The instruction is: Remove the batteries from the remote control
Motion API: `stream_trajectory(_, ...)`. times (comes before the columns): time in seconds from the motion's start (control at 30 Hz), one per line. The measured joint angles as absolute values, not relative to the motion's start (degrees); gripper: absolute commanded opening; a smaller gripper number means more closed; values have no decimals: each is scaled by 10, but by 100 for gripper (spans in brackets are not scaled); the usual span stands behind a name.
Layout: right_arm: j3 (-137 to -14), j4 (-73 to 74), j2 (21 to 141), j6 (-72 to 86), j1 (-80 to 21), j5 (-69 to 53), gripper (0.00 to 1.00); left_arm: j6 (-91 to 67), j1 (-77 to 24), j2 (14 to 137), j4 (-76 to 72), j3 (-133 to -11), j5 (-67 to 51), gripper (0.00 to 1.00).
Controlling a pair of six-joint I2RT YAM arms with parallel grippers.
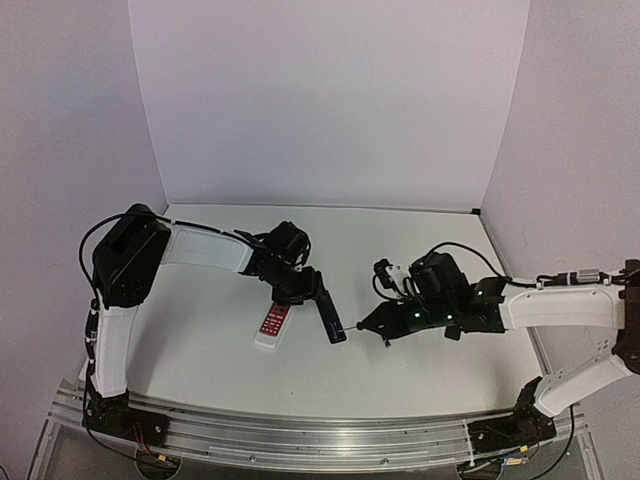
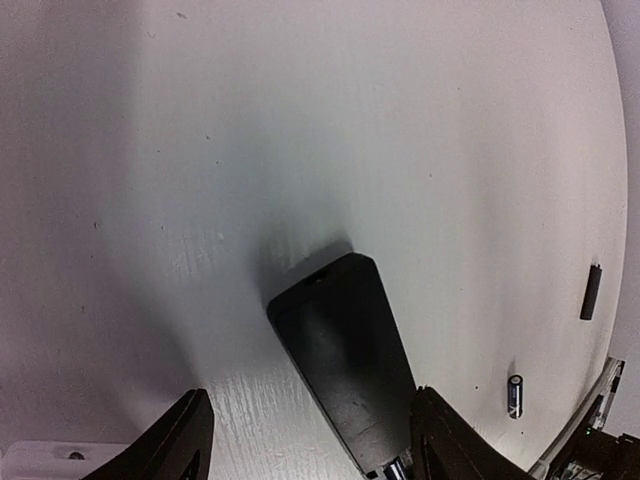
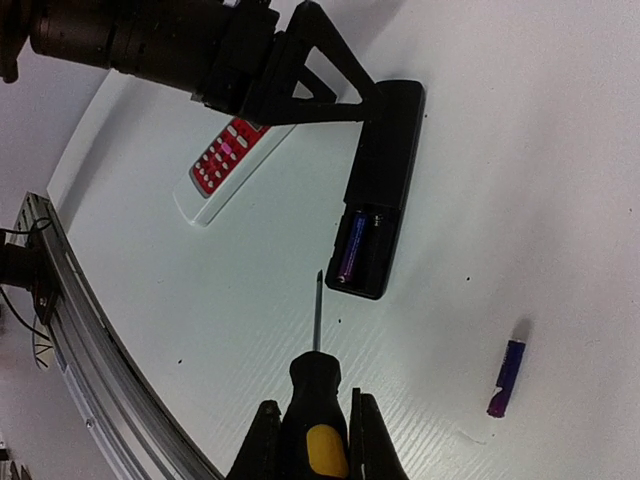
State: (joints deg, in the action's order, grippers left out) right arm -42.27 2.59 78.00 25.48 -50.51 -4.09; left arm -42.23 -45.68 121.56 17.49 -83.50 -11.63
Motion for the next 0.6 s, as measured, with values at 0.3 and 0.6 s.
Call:
stream_trajectory(0.3, -431, 0, 812, 255, -468, -77, 0, -416, -460, 1251, 177, -877, -118, 45)
stream_trajectory(0.6, -434, -5, 824, 254, -463, -88, 0, -407, -481, 1284, 215, -931, -87, 39)
